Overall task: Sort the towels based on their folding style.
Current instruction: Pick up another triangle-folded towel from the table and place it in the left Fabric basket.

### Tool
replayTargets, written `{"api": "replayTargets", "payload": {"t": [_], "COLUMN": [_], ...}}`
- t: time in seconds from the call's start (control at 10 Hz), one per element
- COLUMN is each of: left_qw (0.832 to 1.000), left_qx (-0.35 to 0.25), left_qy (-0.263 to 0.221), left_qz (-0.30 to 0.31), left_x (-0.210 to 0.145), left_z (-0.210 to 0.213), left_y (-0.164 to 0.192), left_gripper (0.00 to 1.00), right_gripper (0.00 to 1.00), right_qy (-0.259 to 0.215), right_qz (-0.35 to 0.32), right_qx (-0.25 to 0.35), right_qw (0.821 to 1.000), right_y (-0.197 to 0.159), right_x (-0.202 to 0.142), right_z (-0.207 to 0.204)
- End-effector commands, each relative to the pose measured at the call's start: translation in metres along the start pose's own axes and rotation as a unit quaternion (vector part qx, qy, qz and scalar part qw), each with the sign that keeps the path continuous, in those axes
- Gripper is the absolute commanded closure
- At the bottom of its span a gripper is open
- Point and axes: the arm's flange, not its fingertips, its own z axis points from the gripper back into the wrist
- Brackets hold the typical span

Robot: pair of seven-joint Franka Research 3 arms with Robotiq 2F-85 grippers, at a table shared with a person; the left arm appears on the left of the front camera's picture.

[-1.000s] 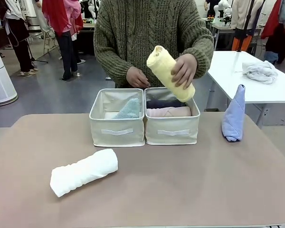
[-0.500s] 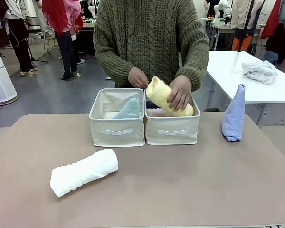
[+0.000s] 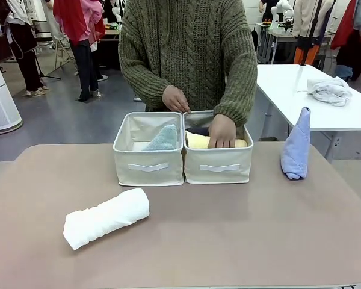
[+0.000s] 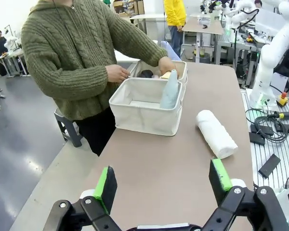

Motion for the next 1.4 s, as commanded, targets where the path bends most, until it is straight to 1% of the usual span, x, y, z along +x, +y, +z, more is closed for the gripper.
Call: {"api": "replayTargets", "payload": {"t": [0.0, 0.1, 0.2, 0.3, 0.4, 0.5, 0.7, 0.8, 0.9, 1.0, 1.3], "left_qw": [1.000, 1.000, 1.000, 1.000, 1.000, 1.000, 1.000, 1.000, 1.000, 1.000, 1.000], "left_qx": [0.001, 0.001, 0.001, 0.001, 0.001, 0.001, 0.001, 0.001, 0.001, 0.001, 0.001], "left_qy": [0.009, 0.009, 0.009, 0.009, 0.009, 0.009, 0.009, 0.009, 0.009, 0.009, 0.009], "left_qz": [0.001, 0.001, 0.001, 0.001, 0.001, 0.001, 0.001, 0.001, 0.001, 0.001, 0.001], "left_x": [0.002, 0.002, 0.002, 0.002, 0.002, 0.002, 0.002, 0.002, 0.002, 0.002, 0.002], "left_z": [0.000, 0.000, 0.000, 0.000, 0.000, 0.000, 0.000, 0.000, 0.000, 0.000, 0.000], "left_y": [-0.003, -0.003, -0.003, -0.003, -0.003, -0.003, -0.003, -0.003, -0.003, -0.003, -0.003], "left_gripper": [0.00, 0.00, 0.00, 0.00, 0.00, 0.00, 0.00, 0.00, 0.00, 0.00, 0.00], "right_gripper": [0.00, 0.00, 0.00, 0.00, 0.00, 0.00, 0.00, 0.00, 0.00, 0.00, 0.00], "right_qy": [0.055, 0.076, 0.102, 0.136, 0.167, 0.182, 0.206, 0.201, 0.186, 0.199, 0.199], "right_qz": [-0.018, -0.013, 0.000, -0.002, -0.006, -0.014, -0.012, -0.011, 0.001, 0.002, 0.002], "right_qx": [-0.060, -0.069, -0.103, -0.131, -0.170, -0.198, -0.247, -0.252, -0.228, -0.236, -0.236], "right_qw": [0.997, 0.995, 0.989, 0.982, 0.971, 0.963, 0.947, 0.947, 0.956, 0.951, 0.951], "right_y": [0.012, 0.019, 0.026, 0.031, 0.032, 0.030, 0.031, 0.033, 0.041, 0.032, 0.032], "right_x": [0.005, 0.016, 0.029, 0.044, 0.055, 0.062, 0.062, 0.066, 0.060, 0.069, 0.069], "right_z": [-0.023, -0.040, -0.062, -0.086, -0.113, -0.136, -0.181, -0.198, -0.191, -0.189, -0.189]}}
